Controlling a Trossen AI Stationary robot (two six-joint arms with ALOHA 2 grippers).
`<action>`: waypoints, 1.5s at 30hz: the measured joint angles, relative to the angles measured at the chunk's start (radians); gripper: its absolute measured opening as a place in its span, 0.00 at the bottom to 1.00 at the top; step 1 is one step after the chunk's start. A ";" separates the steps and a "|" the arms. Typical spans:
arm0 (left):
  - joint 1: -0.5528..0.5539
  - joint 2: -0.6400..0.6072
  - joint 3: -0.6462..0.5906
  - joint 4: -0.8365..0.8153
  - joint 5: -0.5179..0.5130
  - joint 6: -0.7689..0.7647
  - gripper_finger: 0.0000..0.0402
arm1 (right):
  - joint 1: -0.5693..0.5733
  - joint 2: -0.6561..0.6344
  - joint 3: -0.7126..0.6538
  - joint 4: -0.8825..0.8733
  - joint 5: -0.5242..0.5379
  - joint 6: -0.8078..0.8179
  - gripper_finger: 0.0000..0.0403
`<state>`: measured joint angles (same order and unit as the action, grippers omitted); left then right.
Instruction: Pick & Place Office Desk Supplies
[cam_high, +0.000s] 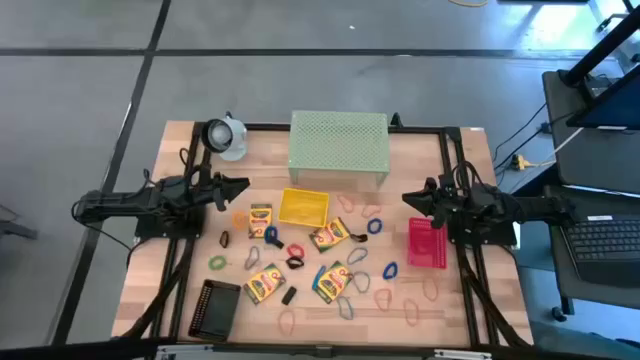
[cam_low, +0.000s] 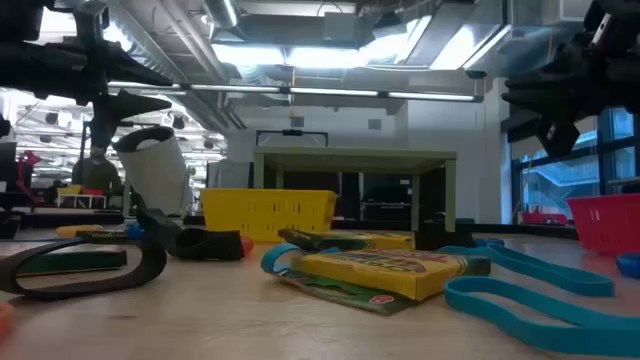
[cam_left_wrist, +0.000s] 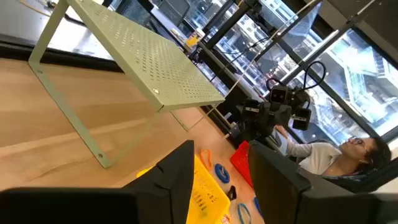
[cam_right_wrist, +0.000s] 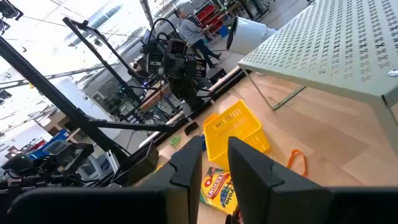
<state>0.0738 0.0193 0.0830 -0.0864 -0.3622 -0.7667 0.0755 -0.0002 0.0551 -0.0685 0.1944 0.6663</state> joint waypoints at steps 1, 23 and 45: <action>0.000 0.000 0.000 0.000 0.000 -0.004 0.37 | 0.000 0.000 0.000 0.000 0.000 0.000 0.20; 0.000 0.000 -0.001 0.100 0.078 -0.047 0.37 | 0.000 0.078 0.092 -0.024 -0.045 -0.071 0.20; 0.000 0.429 0.416 -0.254 0.252 0.449 0.37 | 0.000 1.001 0.693 -0.568 -0.116 -0.312 0.20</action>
<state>0.0738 0.4487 0.4988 -0.3405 -0.1100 -0.3178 0.0757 1.0004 0.7484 -0.6369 0.0784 0.3541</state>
